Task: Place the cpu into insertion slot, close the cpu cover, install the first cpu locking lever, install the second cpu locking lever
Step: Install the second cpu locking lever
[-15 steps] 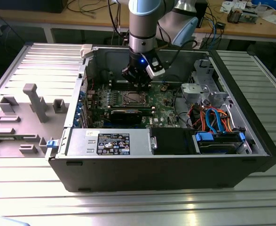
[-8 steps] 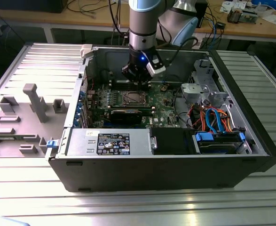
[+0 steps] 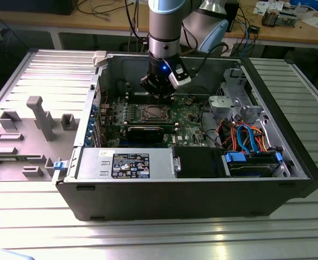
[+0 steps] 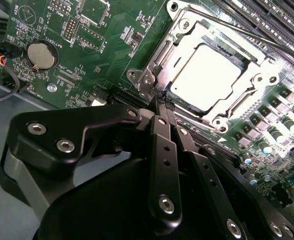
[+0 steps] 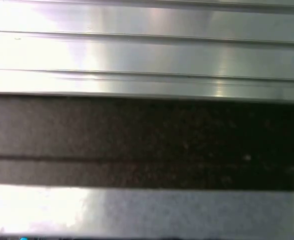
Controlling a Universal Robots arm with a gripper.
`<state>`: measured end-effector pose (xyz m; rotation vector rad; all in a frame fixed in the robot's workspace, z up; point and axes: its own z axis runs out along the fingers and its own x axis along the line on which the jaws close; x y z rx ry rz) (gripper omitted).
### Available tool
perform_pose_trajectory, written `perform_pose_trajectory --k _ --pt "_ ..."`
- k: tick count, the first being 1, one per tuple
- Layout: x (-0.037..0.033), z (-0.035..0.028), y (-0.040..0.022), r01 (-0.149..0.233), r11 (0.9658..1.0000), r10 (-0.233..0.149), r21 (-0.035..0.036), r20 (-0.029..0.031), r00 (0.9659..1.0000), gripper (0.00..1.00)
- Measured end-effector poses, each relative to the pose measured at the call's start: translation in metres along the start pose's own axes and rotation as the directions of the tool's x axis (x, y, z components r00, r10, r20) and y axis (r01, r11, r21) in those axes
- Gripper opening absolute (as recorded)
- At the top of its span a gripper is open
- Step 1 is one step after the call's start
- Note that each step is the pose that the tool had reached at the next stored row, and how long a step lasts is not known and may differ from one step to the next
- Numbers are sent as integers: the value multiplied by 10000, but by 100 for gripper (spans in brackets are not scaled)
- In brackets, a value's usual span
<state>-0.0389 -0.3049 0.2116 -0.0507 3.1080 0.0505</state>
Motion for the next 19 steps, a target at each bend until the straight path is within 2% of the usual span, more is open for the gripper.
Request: perform_pose_trajectory --k 10,19 --pt "0 0 -2 0 10000 0 -1 0 10000 11" --pt "1 -1 -30 0 10000 0 0 0 10000 11"
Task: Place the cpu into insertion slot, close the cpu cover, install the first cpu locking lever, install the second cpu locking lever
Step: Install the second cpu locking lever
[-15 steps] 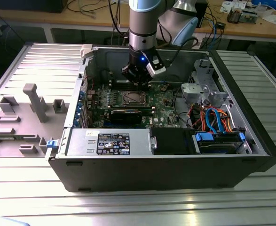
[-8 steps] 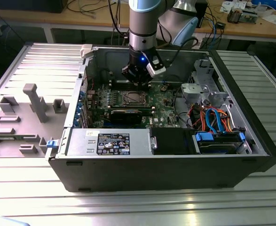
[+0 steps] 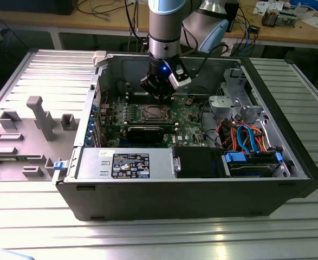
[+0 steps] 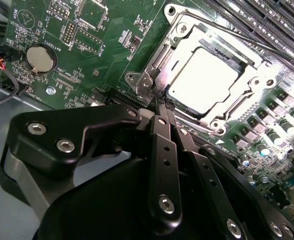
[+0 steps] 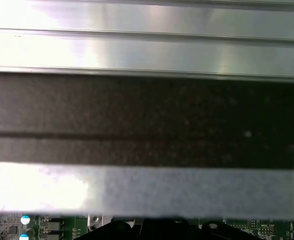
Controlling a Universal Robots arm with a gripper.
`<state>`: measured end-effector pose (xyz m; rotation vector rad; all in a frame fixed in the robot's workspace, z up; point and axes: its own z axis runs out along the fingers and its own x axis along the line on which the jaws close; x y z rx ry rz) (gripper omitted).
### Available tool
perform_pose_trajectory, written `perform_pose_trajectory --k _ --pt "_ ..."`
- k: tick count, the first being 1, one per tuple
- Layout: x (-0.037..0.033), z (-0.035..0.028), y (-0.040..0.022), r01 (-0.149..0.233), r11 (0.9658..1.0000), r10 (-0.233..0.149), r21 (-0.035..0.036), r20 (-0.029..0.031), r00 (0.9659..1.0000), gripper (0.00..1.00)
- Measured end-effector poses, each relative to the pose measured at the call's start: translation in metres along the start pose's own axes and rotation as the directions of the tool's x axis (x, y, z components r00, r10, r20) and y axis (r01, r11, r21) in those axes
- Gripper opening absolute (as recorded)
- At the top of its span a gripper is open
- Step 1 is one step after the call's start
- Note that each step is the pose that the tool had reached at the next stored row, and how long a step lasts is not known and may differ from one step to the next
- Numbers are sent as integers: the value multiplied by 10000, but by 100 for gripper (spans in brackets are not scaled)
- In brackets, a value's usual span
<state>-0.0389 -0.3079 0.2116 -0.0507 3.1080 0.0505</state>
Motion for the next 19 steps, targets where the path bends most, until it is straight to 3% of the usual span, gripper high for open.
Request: perform_pose_trajectory --k 13,19 --pt "1 -1 -35 0 10000 0 0 0 10000 11" --pt "-2 -81 -33 0 10000 0 1 -1 10000 11"
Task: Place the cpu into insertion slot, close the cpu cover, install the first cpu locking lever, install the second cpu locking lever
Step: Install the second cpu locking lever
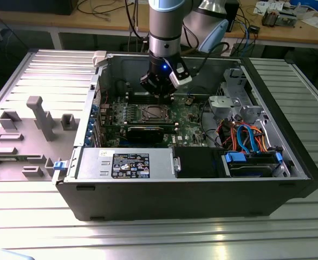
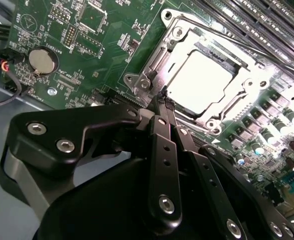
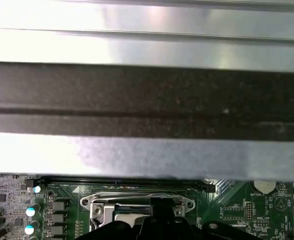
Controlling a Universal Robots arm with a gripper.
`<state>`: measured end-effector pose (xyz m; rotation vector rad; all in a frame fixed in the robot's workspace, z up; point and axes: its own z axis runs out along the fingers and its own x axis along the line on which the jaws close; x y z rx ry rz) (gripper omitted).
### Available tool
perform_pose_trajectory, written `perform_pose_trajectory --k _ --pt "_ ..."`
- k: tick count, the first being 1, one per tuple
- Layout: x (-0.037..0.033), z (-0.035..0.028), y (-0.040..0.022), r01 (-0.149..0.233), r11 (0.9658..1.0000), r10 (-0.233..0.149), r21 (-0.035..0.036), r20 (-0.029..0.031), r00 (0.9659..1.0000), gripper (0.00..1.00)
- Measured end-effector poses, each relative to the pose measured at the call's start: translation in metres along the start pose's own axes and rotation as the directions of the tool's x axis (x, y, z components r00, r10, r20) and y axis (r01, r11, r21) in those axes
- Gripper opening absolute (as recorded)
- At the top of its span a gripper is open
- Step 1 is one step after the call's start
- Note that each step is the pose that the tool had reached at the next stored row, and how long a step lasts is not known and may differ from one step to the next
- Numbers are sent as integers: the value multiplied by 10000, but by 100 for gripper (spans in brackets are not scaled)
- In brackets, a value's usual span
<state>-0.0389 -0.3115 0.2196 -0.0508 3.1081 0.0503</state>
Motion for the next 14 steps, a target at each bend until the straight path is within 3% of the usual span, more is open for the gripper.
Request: perform_pose_trajectory --k 9,14 --pt "0 0 -16 2 10000 -2 8 -1 10000 11" --pt "-1 -68 -16 -1 10000 1 7 1 10000 11"
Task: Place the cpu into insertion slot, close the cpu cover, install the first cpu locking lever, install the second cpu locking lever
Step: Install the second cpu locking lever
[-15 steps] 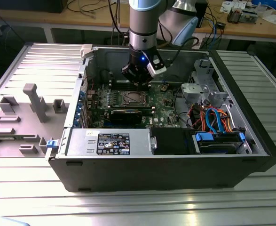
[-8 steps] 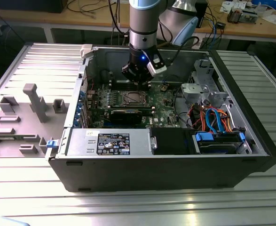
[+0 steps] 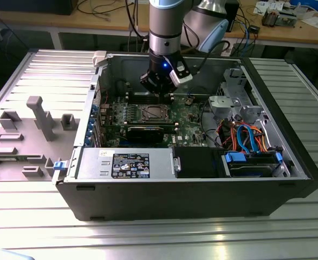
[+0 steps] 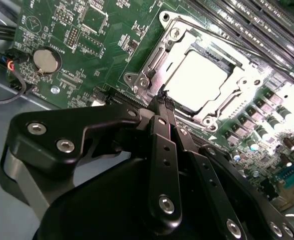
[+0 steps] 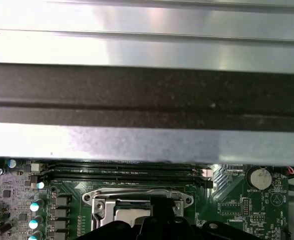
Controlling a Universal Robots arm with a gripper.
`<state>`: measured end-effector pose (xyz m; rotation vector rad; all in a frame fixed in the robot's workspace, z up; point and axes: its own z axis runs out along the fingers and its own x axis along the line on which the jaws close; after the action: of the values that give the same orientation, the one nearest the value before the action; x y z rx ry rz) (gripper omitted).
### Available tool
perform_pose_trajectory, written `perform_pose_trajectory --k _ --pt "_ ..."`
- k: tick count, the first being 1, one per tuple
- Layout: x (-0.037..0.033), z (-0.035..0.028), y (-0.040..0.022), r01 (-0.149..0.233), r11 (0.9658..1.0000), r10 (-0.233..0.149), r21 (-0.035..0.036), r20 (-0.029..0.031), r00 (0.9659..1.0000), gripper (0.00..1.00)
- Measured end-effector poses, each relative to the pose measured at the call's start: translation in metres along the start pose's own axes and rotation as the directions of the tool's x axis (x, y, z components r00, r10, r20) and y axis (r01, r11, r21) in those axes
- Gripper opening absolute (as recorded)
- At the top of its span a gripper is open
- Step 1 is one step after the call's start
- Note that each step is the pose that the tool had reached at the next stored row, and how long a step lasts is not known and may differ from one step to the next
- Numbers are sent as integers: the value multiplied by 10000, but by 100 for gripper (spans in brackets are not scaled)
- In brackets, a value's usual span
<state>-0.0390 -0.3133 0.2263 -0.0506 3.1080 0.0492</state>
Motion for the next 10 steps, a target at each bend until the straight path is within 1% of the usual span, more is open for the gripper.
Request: perform_pose_trajectory --k 3,5,7,10 --pt "-2 -36 -6 3 10000 -3 -1 0 10000 11" --pt "-1 -38 -28 2 10000 -2 3 0 10000 11" --pt "2 -38 -72 2 10000 -2 3 0 10000 11" --pt "3 -39 -76 1 10000 -1 4 0 10000 11"
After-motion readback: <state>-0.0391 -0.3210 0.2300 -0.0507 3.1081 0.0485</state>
